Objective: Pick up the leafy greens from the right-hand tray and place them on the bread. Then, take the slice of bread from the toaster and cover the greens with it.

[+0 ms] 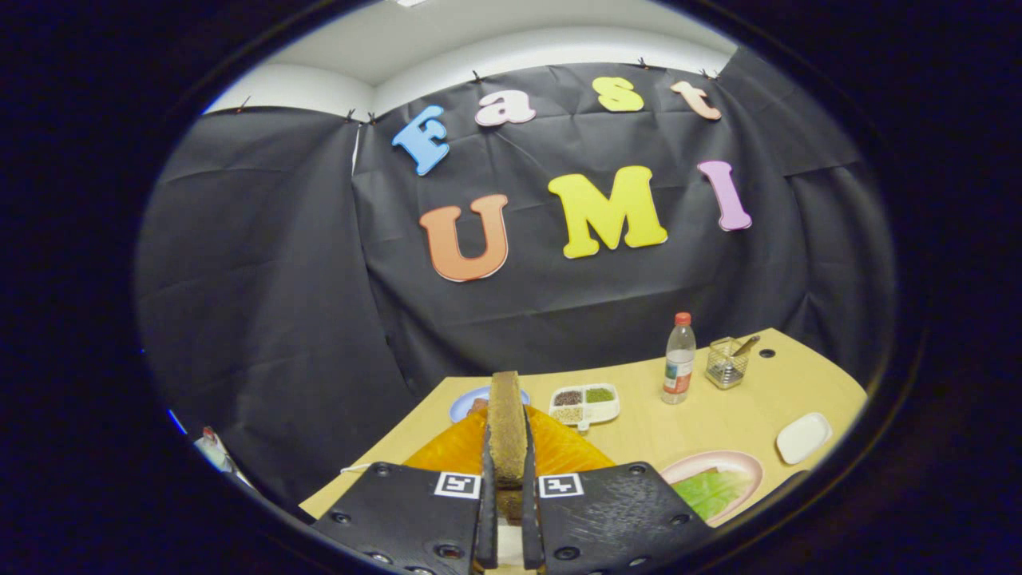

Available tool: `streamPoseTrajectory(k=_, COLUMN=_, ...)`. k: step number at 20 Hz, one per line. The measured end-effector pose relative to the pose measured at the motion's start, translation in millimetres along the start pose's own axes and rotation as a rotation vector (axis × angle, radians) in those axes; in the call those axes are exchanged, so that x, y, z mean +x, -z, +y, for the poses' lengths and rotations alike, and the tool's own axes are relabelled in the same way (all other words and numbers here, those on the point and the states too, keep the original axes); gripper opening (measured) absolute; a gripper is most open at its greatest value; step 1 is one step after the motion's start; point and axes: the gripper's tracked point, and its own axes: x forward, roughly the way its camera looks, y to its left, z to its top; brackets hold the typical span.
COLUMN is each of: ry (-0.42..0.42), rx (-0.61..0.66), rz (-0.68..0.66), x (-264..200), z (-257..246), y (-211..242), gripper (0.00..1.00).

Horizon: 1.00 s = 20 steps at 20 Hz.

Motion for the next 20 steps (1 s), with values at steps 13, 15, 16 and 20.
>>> streamPoseTrajectory(k=13, ry=0.107, rx=0.107, rz=0.104, x=-10, z=-168, y=78, gripper=0.12)
streamPoseTrajectory(k=15, ry=0.098, rx=0.159, rz=0.133, x=-1, z=-177, y=100, gripper=0.12)
streamPoseTrajectory(k=16, ry=0.095, rx=0.182, rz=0.143, x=4, z=-180, y=109, gripper=0.12)
streamPoseTrajectory(k=20, ry=0.073, rx=0.285, rz=0.167, x=16, z=-192, y=132, gripper=0.12)
